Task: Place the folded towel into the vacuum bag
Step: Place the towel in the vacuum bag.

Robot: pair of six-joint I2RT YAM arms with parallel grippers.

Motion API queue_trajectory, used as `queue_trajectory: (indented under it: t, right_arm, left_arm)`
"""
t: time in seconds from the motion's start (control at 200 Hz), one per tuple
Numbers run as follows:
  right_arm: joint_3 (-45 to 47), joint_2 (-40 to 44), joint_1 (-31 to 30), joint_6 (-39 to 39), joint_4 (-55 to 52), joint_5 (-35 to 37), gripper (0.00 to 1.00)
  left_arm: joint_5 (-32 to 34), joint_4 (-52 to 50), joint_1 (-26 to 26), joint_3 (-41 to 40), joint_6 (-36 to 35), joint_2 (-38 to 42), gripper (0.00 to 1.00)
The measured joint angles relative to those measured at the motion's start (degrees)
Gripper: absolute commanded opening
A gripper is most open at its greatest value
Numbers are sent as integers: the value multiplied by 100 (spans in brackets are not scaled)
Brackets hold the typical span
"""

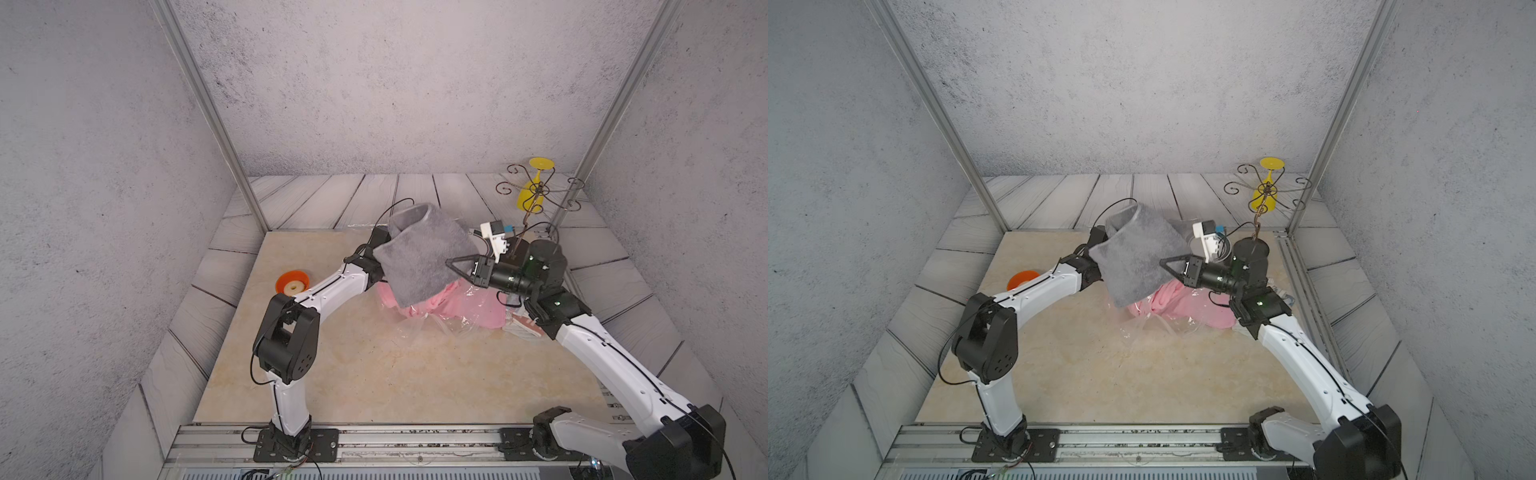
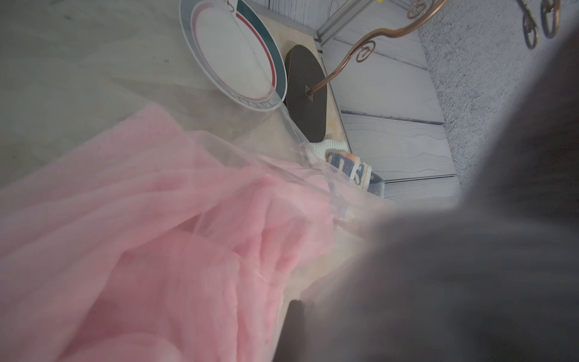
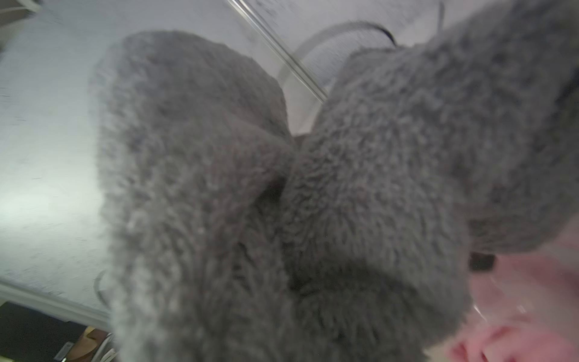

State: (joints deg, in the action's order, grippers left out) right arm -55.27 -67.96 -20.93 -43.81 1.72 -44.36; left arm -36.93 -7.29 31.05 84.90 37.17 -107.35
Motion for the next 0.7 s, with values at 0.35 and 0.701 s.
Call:
queue_trajectory:
  t: [0.35, 0.701]
  right_arm:
    - [332, -1036, 81, 1174, -2391, 1523, 0]
    - [-15, -1967, 334, 1261, -2979, 2146, 0]
  left_arm:
    - [-260, -66, -98, 238, 66, 15, 0]
    - [-531, -304, -92, 214, -391, 846, 0]
